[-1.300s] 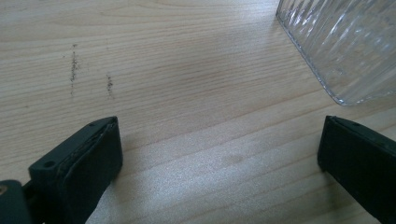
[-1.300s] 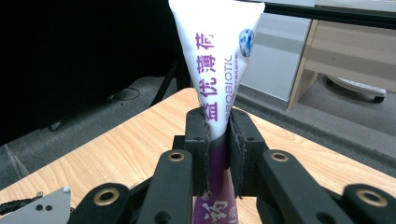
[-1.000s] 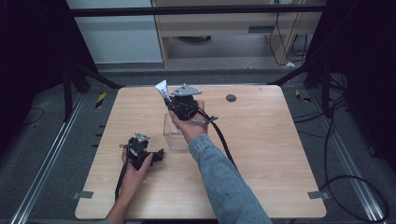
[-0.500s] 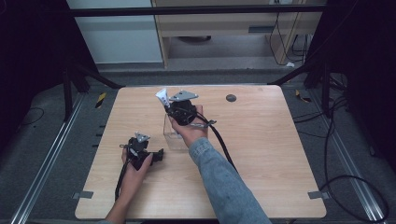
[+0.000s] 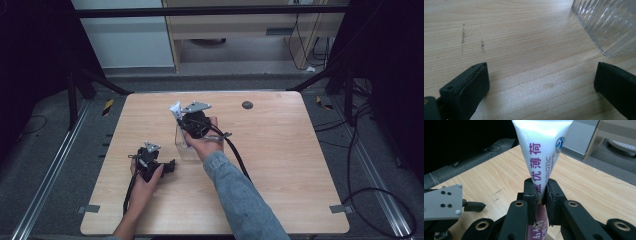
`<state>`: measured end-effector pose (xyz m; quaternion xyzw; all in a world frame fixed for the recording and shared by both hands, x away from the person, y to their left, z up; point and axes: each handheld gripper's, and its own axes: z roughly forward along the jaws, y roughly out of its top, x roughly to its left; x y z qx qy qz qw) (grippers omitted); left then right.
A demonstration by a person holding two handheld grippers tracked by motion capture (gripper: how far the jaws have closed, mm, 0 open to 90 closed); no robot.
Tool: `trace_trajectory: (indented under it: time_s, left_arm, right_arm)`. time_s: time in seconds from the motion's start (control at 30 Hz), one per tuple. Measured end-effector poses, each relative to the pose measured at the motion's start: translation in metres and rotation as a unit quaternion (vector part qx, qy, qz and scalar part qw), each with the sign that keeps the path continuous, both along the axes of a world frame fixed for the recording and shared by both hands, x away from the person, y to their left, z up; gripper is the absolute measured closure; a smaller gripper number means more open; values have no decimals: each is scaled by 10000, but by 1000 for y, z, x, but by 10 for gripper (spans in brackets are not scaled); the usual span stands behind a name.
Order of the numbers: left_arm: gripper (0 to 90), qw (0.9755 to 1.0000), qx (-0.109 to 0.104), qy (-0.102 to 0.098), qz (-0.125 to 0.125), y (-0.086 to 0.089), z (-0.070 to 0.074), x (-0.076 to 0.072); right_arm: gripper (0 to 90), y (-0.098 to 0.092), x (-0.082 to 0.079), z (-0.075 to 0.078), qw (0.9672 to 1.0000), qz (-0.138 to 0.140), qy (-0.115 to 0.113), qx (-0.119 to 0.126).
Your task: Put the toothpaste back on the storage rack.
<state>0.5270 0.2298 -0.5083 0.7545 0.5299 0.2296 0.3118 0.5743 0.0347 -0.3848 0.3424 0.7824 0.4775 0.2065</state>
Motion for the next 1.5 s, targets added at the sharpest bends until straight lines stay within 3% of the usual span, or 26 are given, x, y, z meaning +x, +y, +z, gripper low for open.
trace_trajectory:
  time_s: [0.93,1.5]
  left_arm:
    - [0,10000,-2,0,-6,0,0,0]
    - [0,10000,6,6,-18,0,0,0]
  right_arm:
    - [801,-1,-1,-12,9990,-38,348,-288]
    - [793,4,6,-13,9982,-122,507,-280]
